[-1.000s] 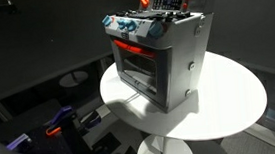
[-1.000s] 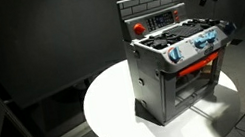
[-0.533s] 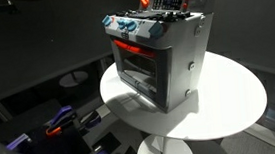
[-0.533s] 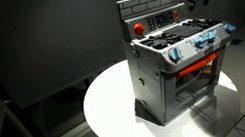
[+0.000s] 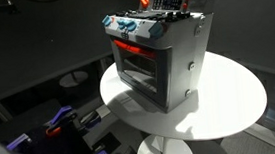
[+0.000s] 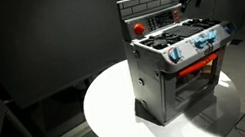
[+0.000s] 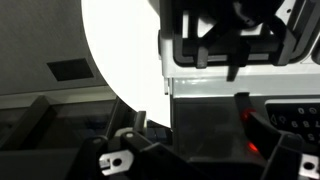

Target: Press the top right orange button on the stove

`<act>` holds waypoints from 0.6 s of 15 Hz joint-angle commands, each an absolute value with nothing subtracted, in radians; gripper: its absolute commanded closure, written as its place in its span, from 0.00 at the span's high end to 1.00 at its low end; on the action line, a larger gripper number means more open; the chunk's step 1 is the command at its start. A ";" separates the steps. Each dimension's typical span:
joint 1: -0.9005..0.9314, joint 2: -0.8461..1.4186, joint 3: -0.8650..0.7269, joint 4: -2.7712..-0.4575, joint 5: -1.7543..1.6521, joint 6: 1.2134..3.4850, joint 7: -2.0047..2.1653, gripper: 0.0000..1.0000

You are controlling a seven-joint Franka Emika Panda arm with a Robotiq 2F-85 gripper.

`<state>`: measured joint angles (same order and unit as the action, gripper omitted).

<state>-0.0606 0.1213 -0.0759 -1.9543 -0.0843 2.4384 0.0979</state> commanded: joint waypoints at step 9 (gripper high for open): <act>-0.025 0.207 -0.080 -1.859 -0.119 2.450 0.167 1.00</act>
